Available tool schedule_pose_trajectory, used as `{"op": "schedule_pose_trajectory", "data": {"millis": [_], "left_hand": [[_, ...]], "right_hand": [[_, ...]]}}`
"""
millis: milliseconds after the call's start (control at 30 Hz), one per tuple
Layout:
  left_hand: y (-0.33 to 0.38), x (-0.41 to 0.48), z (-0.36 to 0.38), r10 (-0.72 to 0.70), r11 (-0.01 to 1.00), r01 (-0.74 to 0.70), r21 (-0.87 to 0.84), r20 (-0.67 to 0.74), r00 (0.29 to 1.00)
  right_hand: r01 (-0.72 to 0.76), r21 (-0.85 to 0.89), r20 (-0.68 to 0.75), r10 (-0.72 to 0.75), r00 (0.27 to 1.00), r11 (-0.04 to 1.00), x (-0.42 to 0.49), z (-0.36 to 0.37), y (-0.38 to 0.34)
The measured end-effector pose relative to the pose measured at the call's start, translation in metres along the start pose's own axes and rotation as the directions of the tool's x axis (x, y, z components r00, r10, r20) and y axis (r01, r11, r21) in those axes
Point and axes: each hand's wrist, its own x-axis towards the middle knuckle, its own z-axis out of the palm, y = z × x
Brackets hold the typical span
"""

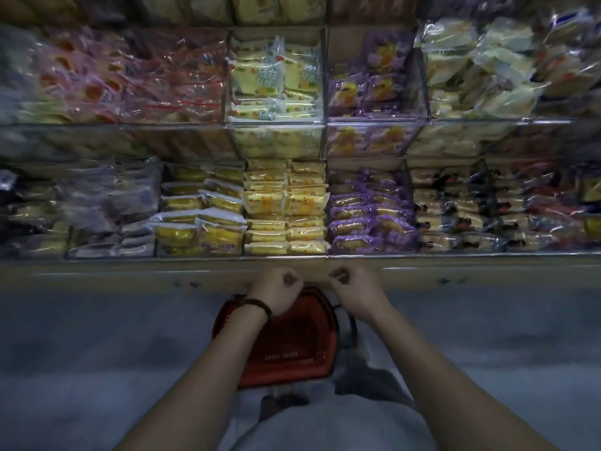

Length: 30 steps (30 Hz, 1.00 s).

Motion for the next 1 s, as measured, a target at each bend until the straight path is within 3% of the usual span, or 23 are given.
{"op": "schedule_pose_trajectory", "data": {"millis": [133,433,700,1000], "left_hand": [[-0.032,-0.049,0.005,-0.05,0.998,0.05,0.036,-0.003,0.999],[-0.092,-0.128,0.024,-0.29,0.953,0.278,-0.118,-0.092,0.953],[-0.116,-0.119,0.007,-0.306,0.946,0.3,-0.123,-0.034,0.951],[-0.187,-0.035,-0.024,-0.22,0.975,0.219,0.03,0.204,0.954]], "right_hand": [[0.007,0.0,0.147,-0.007,0.989,1.0,-0.026,0.043,-0.001],[0.038,0.01,0.298,-0.04,0.954,0.999,-0.05,0.099,0.0],[-0.079,0.092,0.292,0.049,0.955,0.993,-0.073,0.129,0.005],[-0.341,0.293,0.168,0.303,0.938,0.893,-0.062,0.196,-0.007]]}}
